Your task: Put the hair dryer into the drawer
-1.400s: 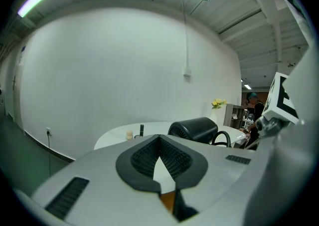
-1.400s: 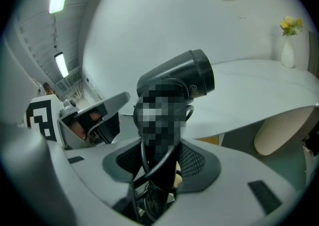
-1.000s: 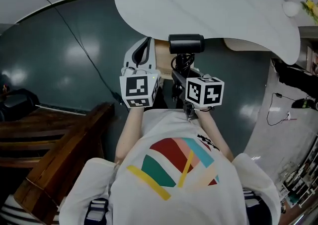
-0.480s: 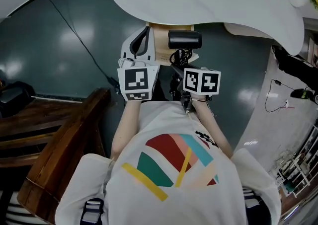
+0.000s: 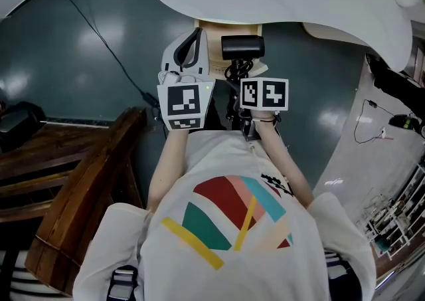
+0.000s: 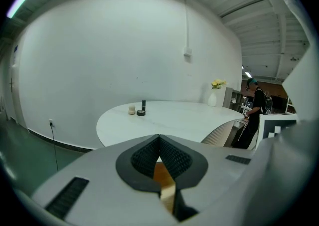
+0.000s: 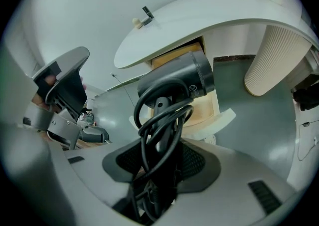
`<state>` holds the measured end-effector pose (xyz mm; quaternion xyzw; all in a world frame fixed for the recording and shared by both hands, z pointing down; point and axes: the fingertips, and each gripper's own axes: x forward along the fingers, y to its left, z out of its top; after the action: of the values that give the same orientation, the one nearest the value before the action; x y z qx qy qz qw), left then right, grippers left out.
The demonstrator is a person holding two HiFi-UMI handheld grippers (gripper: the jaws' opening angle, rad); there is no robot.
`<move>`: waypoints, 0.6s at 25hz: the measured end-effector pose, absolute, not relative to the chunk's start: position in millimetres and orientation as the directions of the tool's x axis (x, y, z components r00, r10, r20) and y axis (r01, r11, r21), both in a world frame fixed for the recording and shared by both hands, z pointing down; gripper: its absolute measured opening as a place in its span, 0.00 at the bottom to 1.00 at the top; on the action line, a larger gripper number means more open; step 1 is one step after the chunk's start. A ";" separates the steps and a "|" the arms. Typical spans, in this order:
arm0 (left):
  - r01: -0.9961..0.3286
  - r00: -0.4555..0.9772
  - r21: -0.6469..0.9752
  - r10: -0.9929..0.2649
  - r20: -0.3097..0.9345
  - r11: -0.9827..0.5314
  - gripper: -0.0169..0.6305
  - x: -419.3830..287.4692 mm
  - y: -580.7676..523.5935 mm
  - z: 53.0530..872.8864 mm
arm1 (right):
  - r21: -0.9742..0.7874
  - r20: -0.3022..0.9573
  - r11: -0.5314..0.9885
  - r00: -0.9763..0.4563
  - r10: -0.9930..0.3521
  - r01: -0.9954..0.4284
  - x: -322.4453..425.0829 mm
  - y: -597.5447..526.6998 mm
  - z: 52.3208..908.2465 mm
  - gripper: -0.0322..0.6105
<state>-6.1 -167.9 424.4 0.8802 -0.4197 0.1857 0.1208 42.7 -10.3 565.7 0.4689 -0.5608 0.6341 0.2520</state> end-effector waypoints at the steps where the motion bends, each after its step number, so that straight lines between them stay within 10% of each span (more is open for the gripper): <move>1: -0.785 0.576 0.058 -0.694 0.432 -0.616 0.05 -4.5 -168.0 425.2 | -0.475 0.878 -0.244 -0.436 -0.199 -0.846 43.9 -12.0 566.8 0.36; 15: -0.791 0.575 0.112 -0.668 0.473 -0.602 0.05 -23.0 -186.7 465.3 | -0.457 0.889 -0.287 -0.446 -0.106 -0.842 31.9 -66.3 617.1 0.36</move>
<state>-23.0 -186.7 465.3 0.8734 -0.4175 0.1953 0.1575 31.9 -66.3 617.1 0.4479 -0.5292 0.6656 0.2764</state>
